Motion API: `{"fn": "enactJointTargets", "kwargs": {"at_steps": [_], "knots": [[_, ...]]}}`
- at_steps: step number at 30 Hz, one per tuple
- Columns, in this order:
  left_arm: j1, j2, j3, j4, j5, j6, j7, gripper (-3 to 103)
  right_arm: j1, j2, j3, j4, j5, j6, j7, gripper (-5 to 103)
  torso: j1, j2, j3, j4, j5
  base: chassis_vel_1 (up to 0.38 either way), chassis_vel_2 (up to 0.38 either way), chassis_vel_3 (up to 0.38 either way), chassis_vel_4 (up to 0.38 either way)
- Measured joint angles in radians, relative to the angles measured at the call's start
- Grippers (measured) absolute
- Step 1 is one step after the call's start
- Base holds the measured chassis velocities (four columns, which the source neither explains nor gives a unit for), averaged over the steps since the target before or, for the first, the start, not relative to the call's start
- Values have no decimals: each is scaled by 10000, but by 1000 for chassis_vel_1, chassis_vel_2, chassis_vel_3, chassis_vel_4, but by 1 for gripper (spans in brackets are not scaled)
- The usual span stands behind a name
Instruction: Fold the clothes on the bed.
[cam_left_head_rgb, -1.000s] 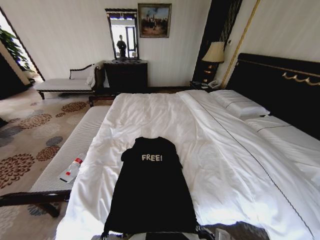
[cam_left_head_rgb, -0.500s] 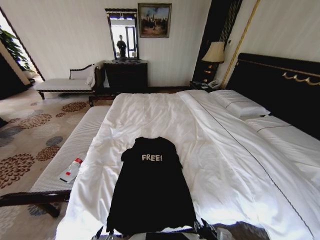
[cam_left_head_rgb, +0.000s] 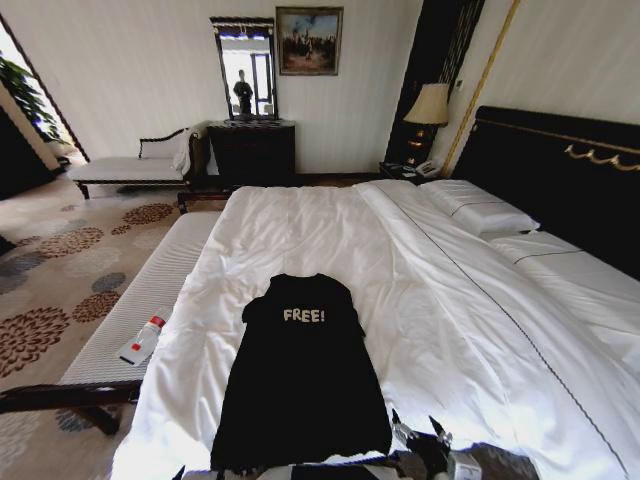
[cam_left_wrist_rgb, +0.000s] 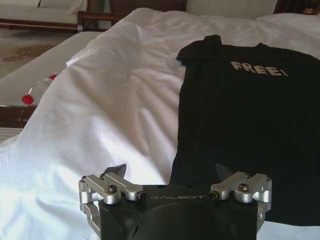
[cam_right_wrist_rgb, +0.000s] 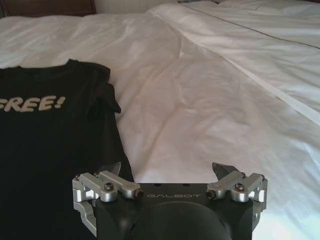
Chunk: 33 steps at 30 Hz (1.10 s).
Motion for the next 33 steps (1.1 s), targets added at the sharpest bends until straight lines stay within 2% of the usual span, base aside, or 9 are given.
{"fn": "enactJointTargets", "kwargs": {"at_steps": [3, 4, 5, 7, 14, 17, 19, 24, 33], "knots": [[142, -55, -4, 152, 447, -286, -36, 100, 357, -117, -44, 92, -129, 348, -354, 100, 0, 0, 0, 0, 1, 0, 0, 0, 0], [142, -55, -4, 152, 447, -286, -36, 100, 357, -117, -44, 92, -129, 348, -354, 100, 0, 0, 0, 0, 1, 0, 0, 0, 0], [113, -200, -3, 131, 488, -306, -43, 100, 836, -291, -59, -63, -444, 680, -735, 100, -1, 0, 0, 1, 1, 0, 0, 0, 0], [0, -333, -1, 44, 421, -300, -49, 100, 1307, -506, -89, -265, -572, 881, -1062, 100, -1, 0, 0, 3, 0, 0, 0, 0, 0], [-480, -782, 19, 65, 284, -250, 175, 100, 3016, -1235, -499, -1171, 287, 1270, -1857, 100, 1, -1, 1, 2, 2, 0, 0, 0, 0], [-750, -1003, 15, 202, 222, -265, 437, 100, 4078, -1582, -1074, -2001, 328, 1689, -2327, 100, 0, -1, 1, 1, 2, 0, 0, 0, 0], [-943, -1114, 0, 247, 224, -261, 496, 100, 4845, -1787, -1564, -2648, -47, 1998, -2605, 100, 0, -1, 0, 4, 2, 0, 0, 0, 0], [-1099, -1127, -71, 120, 250, -212, 535, 100, 5823, -1942, -2396, -3626, -833, 2302, -2877, 100, 1, -2, 2, 1, 4, 0, 0, 0, 0], [-1267, -894, -287, -422, 32, 133, 550, 100, 6501, -1556, -3253, -4477, -1254, 2375, -3000, 100, 0, -2, 1, 0, 0, 0, 0, 0, 0]]}}
